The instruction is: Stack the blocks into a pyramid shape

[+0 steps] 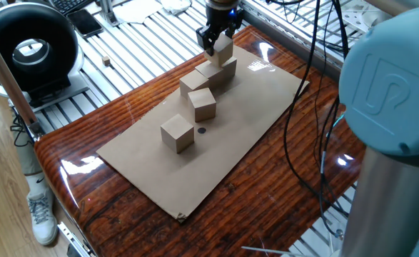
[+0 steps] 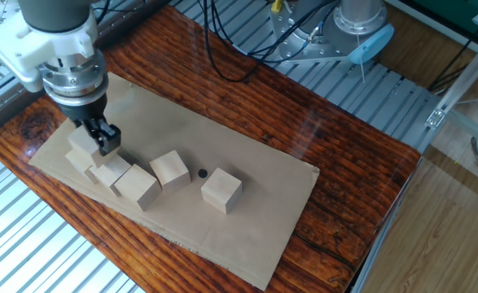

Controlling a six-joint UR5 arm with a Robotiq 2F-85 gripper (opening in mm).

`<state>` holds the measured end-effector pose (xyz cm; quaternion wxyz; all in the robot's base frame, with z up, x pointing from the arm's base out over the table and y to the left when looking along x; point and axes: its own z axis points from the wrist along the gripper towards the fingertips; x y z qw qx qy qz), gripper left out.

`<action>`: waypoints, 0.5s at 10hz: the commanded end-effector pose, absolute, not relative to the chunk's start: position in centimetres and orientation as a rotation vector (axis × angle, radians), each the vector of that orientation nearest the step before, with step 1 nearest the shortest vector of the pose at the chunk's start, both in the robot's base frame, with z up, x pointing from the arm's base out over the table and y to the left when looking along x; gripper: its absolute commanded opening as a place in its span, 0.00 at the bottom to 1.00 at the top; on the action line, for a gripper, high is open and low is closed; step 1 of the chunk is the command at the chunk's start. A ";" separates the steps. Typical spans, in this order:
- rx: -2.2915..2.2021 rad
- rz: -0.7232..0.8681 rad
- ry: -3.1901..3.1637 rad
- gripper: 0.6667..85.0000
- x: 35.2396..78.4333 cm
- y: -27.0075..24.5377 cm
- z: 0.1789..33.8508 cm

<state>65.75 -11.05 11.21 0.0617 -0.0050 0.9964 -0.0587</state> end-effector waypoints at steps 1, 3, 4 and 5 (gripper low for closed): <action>-0.108 -0.164 3.002 0.00 66.2 -11.4 10.5; -0.103 -0.127 3.004 0.01 66.1 -10.7 10.6; -0.087 -0.112 2.997 0.01 66.3 -10.5 10.6; -0.060 -0.087 2.991 0.02 66.5 -10.1 10.5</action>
